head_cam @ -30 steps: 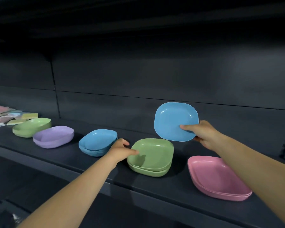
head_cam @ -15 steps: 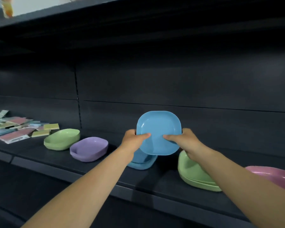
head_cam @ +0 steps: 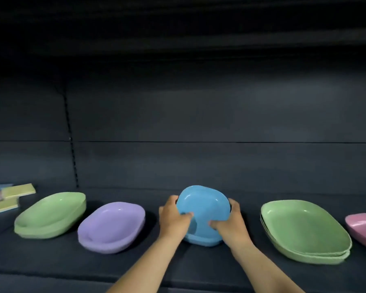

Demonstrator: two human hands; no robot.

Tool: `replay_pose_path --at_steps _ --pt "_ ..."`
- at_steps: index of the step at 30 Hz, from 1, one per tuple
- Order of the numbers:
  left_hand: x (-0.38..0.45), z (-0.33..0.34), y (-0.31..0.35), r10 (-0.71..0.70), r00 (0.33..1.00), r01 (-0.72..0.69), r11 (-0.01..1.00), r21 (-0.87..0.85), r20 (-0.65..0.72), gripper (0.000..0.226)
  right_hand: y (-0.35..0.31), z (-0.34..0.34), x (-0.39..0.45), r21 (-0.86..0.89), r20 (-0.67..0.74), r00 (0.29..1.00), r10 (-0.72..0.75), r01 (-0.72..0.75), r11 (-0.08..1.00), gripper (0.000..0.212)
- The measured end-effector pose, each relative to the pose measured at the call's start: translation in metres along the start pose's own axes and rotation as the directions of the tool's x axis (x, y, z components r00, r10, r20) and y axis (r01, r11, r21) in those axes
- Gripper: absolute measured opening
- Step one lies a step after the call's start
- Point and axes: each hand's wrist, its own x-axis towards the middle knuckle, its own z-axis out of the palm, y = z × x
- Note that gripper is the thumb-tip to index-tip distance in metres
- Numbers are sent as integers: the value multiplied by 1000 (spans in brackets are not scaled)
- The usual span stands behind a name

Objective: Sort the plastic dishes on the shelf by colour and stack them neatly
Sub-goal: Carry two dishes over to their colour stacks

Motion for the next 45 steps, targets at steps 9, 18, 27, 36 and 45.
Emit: replay_pose_path --at_steps 9,18,27,36,45 --pt "14 1 -4 73 967 -32 985 -171 243 49 8 -8 14 28 182 983 -28 24 999 87" --pt "14 1 -3 61 961 -23 990 -142 270 46 4 -8 10 -3 153 987 -43 44 999 74" --pt "-4 -14 44 213 959 -267 898 350 186 70 -51 -66 -1 -382 129 988 -85 128 915 74" --pt "-84 73 182 383 781 -624 502 598 494 54 -96 -275 -75 -921 296 907 -301 354 163 59" --pt "-218 250 275 460 676 -735 469 489 576 52 -63 -523 -145 -979 196 954 -229 202 6 61"
